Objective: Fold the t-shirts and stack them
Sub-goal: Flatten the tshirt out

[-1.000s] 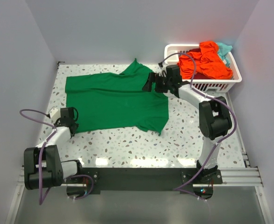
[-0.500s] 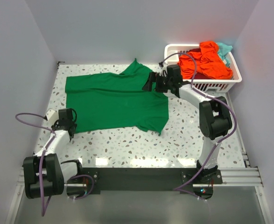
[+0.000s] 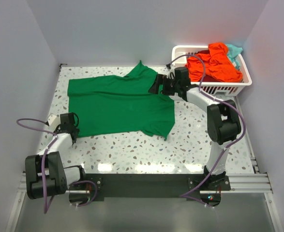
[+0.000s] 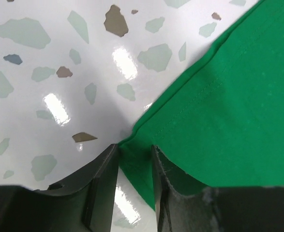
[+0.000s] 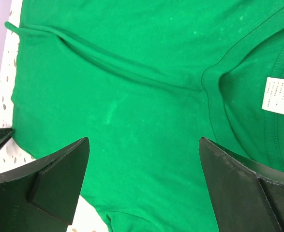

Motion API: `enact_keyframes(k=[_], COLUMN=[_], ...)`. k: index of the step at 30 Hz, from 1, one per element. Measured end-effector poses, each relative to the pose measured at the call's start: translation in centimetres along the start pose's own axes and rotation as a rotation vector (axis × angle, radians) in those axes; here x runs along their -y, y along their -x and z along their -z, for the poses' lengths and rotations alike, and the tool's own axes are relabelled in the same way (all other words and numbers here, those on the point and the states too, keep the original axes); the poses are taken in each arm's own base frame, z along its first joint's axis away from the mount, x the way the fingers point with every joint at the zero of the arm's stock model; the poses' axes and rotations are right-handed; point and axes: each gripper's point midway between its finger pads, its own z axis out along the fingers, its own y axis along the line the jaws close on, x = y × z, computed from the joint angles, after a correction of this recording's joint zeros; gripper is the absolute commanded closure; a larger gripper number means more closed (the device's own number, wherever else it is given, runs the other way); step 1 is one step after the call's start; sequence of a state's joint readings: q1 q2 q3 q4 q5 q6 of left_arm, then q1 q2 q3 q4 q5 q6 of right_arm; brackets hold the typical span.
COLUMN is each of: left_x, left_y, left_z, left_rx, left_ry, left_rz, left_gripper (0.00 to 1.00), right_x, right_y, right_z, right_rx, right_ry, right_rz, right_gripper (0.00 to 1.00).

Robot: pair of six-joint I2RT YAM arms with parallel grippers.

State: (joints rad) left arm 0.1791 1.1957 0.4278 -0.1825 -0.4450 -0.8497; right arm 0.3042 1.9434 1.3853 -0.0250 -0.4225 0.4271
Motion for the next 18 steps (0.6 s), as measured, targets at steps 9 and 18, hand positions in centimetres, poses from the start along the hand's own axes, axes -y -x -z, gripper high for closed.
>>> enact_keyframes(k=[9,18], left_x=[1.4,1.4], left_y=[0.2,-0.5], left_z=[-0.7,0.2], left_rx=[0.0,-0.005], left_ry=[-0.056,-0.138], left_rz=[0.023,-0.02], left_gripper=[1.0,1.0], right_x=[0.2,0.2], right_y=[0.2,-0.1], right_z=[0.1,0.7], right_rx=[0.007,0.006], right_ry=[0.009,-0.008], right_rz=[-0.001,0.007], right_gripper=[0.01,0.02])
